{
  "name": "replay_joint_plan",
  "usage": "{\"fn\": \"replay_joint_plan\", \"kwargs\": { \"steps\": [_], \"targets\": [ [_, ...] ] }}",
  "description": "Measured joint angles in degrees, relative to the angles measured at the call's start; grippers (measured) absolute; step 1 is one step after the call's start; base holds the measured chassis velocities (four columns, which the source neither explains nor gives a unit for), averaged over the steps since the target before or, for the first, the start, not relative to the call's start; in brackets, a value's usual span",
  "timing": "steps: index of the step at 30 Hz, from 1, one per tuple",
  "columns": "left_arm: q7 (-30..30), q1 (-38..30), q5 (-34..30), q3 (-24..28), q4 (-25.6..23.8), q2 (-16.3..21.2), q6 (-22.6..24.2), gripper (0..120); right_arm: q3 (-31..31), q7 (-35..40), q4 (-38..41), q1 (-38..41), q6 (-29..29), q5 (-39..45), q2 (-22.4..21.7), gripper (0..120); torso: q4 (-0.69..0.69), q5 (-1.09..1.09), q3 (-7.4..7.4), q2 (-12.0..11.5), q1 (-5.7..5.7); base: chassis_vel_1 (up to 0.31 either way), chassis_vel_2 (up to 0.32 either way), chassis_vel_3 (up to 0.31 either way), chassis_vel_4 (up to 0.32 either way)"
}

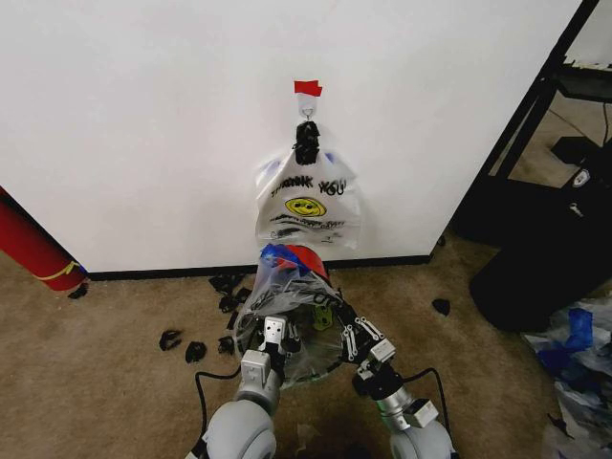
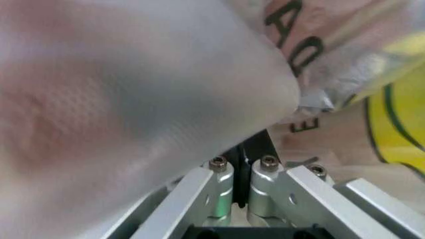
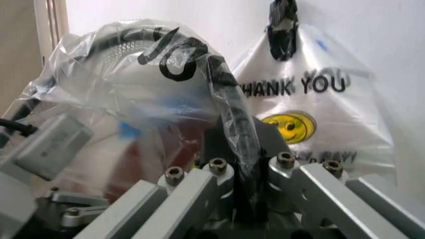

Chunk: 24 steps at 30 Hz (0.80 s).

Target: Pick up the garbage bag from the wall and place it over the trash bin.

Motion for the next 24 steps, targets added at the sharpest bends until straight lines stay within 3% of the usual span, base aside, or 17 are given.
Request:
{"fn": "replay_joint_plan", "kwargs": {
  "steps": [13,24],
  "targets": [
    [-0.6,-7.2,-1.5,1.7,6.9,-5.5,0.4,0,-1.5,2.3,2.5,1.2,-2.6,5.2,-9.9,0,0.00,0.01,0.00,0.0,0.00,0.000,0.000,0.000,0.000],
    [-2.9,-12.1,-0.2,3.3,14.6,-9.8,0.2,0,-4.0,2.7,2.0,2.5,-2.5,6.0,-9.4,0,0.00,0.00,0.00,0.0,0.00,0.000,0.000,0.000,0.000]
  ]
}}
